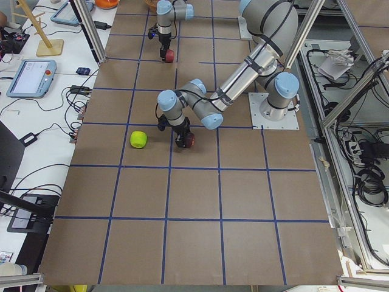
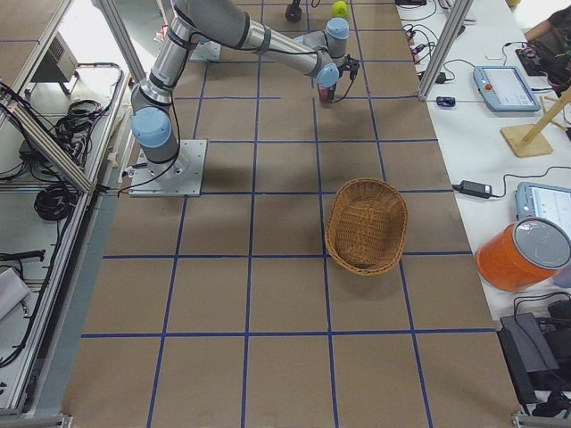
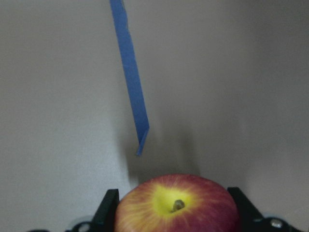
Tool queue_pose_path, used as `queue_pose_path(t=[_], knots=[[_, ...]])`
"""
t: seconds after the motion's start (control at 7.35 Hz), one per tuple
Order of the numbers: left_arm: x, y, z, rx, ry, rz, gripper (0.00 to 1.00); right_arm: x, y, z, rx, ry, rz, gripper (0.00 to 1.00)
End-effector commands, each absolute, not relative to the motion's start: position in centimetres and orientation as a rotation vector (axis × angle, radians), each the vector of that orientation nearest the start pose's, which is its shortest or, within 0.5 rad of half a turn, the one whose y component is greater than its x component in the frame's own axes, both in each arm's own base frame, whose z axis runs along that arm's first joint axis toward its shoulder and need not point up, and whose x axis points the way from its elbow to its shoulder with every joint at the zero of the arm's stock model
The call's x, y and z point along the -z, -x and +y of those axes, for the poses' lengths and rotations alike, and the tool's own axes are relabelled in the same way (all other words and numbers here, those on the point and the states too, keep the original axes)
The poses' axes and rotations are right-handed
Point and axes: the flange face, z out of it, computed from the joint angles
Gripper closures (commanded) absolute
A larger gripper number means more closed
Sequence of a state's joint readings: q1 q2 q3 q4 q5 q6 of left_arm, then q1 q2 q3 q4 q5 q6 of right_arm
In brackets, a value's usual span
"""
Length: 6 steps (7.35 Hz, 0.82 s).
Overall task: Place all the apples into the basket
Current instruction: 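Carry red-yellow apple into basket with right while left carries dark apple centerward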
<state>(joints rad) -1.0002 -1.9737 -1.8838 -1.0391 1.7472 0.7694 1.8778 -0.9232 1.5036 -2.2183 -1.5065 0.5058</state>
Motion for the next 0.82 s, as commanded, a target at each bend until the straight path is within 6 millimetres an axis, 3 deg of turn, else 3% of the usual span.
queue_pose_path(t=[0.0,0.14,0.27,0.54,0.68], knots=[[-20.6,-18.2,-52.2,-0.376,-0.346,3.093,0.98,-25.8,-30.7,-63.5,-0.035,-0.247,2.998,1.0],[-22.7,-16.1,-53.0,-0.368,-0.276,3.174,0.98,-29.4,-24.0,-66.2,-0.089,-0.191,3.01,1.0],[-24.5,-11.8,-54.6,-0.364,-0.181,3.212,0.98,-31.3,-15.6,-68.4,-0.102,-0.12,3.018,1.0],[-25.3,2.1,-56.4,-0.354,0.099,3.244,0.98,-32.7,3.2,-69.6,-0.087,0.115,3.105,1.0],[-24.8,9.4,-56.9,-0.333,0.288,3.229,0.98,-32.3,10.5,-69.4,-0.058,0.318,3.124,1.0]])
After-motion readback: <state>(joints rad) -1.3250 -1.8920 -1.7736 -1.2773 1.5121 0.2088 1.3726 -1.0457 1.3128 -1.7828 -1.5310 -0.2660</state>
